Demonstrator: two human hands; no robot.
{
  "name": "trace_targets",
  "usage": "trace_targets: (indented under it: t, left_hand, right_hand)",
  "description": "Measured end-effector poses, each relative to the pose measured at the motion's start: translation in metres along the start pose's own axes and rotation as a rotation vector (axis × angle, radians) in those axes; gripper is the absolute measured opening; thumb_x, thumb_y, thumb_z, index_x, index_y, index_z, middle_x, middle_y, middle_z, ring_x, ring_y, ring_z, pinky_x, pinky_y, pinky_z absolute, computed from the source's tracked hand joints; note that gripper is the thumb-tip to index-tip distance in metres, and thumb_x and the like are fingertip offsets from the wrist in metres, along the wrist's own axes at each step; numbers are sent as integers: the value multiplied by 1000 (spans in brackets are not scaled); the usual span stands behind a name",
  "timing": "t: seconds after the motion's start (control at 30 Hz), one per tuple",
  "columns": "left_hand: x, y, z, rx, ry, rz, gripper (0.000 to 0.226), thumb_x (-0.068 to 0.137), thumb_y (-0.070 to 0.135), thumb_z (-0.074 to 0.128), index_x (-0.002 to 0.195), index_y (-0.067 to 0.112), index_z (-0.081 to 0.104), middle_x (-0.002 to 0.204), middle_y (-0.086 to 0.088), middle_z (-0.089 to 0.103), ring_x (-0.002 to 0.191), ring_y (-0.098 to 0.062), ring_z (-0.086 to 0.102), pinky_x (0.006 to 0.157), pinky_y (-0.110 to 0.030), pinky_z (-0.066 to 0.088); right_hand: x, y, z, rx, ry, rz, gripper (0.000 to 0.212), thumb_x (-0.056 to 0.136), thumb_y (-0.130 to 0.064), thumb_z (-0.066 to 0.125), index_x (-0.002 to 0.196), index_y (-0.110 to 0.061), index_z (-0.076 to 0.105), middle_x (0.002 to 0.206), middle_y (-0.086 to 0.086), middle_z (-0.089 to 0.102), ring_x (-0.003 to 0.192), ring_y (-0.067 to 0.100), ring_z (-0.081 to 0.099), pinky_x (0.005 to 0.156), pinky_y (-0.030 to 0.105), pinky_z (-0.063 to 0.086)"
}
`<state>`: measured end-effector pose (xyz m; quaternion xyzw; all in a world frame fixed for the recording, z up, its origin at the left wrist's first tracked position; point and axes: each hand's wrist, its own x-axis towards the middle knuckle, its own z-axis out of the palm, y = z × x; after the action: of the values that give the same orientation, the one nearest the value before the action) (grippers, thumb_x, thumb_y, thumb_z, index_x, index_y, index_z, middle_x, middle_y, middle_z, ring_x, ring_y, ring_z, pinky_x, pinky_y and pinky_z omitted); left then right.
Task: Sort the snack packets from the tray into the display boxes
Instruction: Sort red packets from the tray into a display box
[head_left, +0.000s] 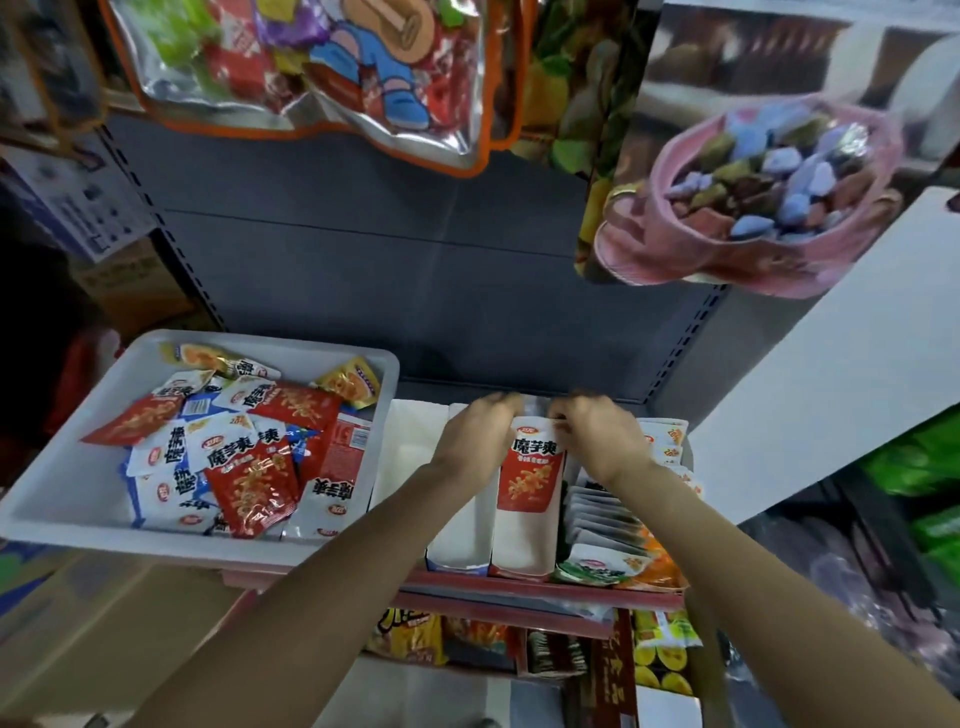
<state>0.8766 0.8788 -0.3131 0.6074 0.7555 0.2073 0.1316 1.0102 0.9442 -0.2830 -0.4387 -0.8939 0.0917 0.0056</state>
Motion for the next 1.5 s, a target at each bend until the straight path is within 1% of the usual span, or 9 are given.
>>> trace_targets:
  t: [0.2, 0.37, 0.63, 0.73, 0.83, 1.1, 1.3, 1.4, 1.5]
  left_hand:
    - [-4, -9, 3, -110, 23, -51, 12, 90, 13, 56, 102, 11, 59, 101, -4, 64, 89, -21, 59, 72, -30, 46]
    - [-14, -32, -26, -285, 134, -94, 12, 87, 14, 62, 98, 11, 64, 93, -2, 66, 79, -14, 58, 72, -30, 51]
    - [-61, -139, -82, -276, 197, -304, 15, 96, 19, 51, 100, 11, 63, 86, 4, 60, 74, -8, 57, 57, -11, 40]
    - [-77, -193, -95, -241, 155, -446, 26, 92, 19, 58, 114, 6, 61, 110, -10, 63, 102, -23, 60, 81, -23, 49]
    - [-89, -236, -107, -198, 58, -644, 45, 91, 19, 59, 129, -2, 49, 135, -18, 49, 125, -29, 44, 101, -28, 31]
    - [-97, -288, -112, -265, -52, -850, 50, 87, 26, 63, 124, -5, 50, 128, -20, 53, 119, -31, 50, 99, -35, 39]
    - [-101, -288, -109, -352, -37, -853, 34, 86, 25, 65, 106, -2, 64, 110, -15, 65, 106, -28, 59, 82, -29, 46]
    - [-104, -283, -117, -411, 140, -805, 24, 88, 23, 63, 93, 0, 64, 94, -14, 66, 94, -27, 61, 74, -30, 43]
    - [-106, -277, -124, -670, 251, -701, 14, 86, 18, 66, 86, 13, 53, 87, -4, 61, 89, -22, 60, 81, -32, 49]
  right_hand:
    - [1, -8, -3, -14, 9, -1, 13, 91, -12, 47, 96, -15, 59, 105, 6, 57, 96, 28, 55, 65, 30, 35]
    - [1, -35, 0, 300, 202, -54, 11, 86, -13, 59, 96, -14, 65, 96, 3, 58, 90, 22, 56, 71, 33, 47]
    - [24, -151, 37, 422, 16, -183, 15, 88, -11, 55, 100, -12, 65, 98, 6, 59, 93, 23, 57, 78, 35, 46]
    - [32, -203, 60, 415, -118, -224, 31, 90, -13, 54, 121, -14, 58, 116, 8, 57, 106, 25, 54, 88, 32, 45]
    - [39, -246, 80, 479, -240, -206, 48, 91, -17, 56, 137, -15, 44, 130, 9, 54, 118, 25, 52, 97, 29, 41]
    - [56, -300, 112, 584, -315, 15, 49, 92, -12, 57, 138, -13, 40, 123, 10, 61, 101, 18, 63, 61, 5, 40]
    - [64, -309, 121, 612, -294, 136, 32, 89, -11, 60, 121, -8, 55, 110, 9, 65, 87, 19, 62, 46, 12, 36]
    - [66, -308, 121, 706, -260, 135, 5, 88, -13, 61, 85, -16, 60, 85, 2, 64, 68, 12, 54, 46, 13, 34]
    - [63, -300, 107, 800, -186, 95, 32, 88, -16, 63, 65, -18, 41, 67, 0, 51, 62, 10, 48, 58, 22, 40]
